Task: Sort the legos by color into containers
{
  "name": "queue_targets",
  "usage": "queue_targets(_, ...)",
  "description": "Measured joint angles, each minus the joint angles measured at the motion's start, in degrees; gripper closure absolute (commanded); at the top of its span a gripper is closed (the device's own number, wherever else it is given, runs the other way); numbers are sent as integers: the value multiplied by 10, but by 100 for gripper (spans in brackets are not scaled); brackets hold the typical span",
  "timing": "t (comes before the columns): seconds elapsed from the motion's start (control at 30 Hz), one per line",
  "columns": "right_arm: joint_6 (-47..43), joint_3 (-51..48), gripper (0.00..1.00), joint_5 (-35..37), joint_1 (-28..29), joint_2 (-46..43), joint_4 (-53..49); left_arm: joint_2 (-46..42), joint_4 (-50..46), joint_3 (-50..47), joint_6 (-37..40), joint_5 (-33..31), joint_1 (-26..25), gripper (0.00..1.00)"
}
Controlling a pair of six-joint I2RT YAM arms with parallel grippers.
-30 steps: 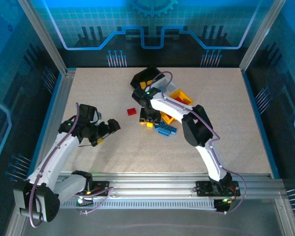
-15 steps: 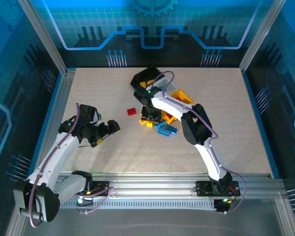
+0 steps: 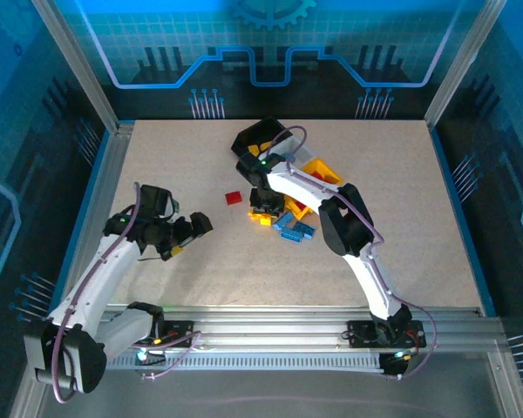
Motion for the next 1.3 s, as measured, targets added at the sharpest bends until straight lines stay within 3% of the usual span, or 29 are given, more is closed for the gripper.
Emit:
queue_targets(0.3,-11,0,73,-36,0,-29,3,0,4,-1,-1,0,0,1)
queue_targets(0.5,-26,29,73,-135,-17,-103,52,3,10,-9,-3,0,0,1)
queue_targets(0.63,-36,84,74,-206,-66,-109,110,19,15,-9,-2,0,0,1)
queue_targets(0.83,-55,229,74,-237,-139,-21,164,39,12,5,-1,1,0,1)
queue_targets(1.03,-52,364,74,-235,-168,123,189,42,7,14,0,1,0,1)
queue_targets(1.3,-25,375,70,-216,-184,193,222,55,-3,17,0,3,0,1)
